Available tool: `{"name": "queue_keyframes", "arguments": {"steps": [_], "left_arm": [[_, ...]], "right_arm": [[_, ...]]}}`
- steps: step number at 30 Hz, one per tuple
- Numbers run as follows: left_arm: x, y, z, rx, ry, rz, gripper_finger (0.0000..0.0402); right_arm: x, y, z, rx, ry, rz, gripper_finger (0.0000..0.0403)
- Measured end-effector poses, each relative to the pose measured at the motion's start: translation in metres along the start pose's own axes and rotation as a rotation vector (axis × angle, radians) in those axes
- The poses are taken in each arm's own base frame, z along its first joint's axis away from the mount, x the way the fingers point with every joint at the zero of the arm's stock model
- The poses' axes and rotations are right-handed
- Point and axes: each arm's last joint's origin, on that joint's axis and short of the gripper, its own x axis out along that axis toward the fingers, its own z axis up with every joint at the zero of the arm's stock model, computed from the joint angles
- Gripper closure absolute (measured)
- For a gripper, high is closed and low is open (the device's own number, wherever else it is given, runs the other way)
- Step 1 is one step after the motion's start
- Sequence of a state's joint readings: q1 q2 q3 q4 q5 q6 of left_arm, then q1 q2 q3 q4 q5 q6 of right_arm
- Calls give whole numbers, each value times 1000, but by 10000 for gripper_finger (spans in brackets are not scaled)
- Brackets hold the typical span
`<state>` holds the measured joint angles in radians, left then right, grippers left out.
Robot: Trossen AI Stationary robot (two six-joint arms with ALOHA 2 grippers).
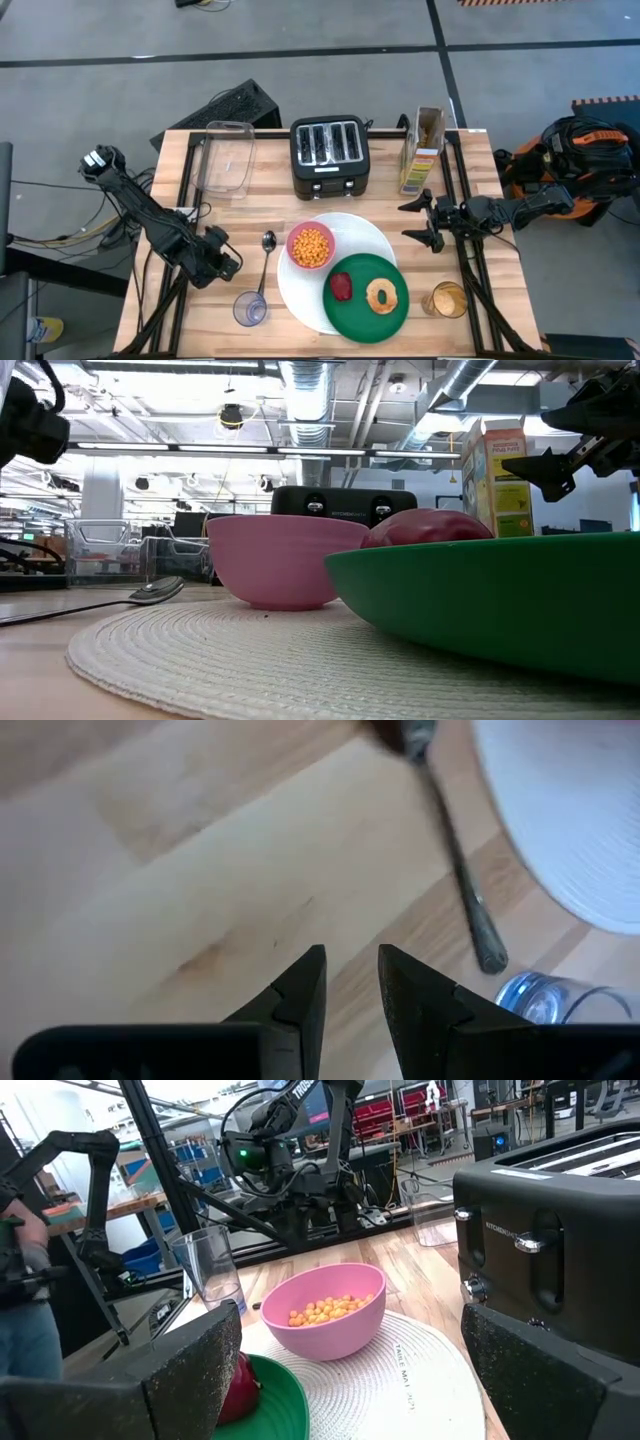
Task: Arrange a breakfast setting
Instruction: Return to Home Position
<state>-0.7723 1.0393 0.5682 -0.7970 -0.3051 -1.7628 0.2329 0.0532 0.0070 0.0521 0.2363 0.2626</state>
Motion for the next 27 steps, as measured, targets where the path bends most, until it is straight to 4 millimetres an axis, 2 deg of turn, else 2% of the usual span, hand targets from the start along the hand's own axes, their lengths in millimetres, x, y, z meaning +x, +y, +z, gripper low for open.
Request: {"name": "queue_keyframes", "arguments": {"steps": [6, 13, 21, 24, 27], "left_arm": [[-1, 12, 2, -272, -4, 132, 319], [-8, 17, 5, -342, 84, 246, 319], [-8, 10, 7, -360, 40, 136, 319], [-14, 6, 10, -358, 9, 0, 319], [-30, 6, 17, -371, -15, -162, 319]], "right_arm": [[0, 0, 0, 0, 0, 0, 5], [0, 0, 0, 0, 0, 0, 5], [0, 0, 0, 0, 0, 0, 5], [0, 0, 0, 0, 0, 0, 5], [0, 0, 0, 0, 0, 0, 5]]}}
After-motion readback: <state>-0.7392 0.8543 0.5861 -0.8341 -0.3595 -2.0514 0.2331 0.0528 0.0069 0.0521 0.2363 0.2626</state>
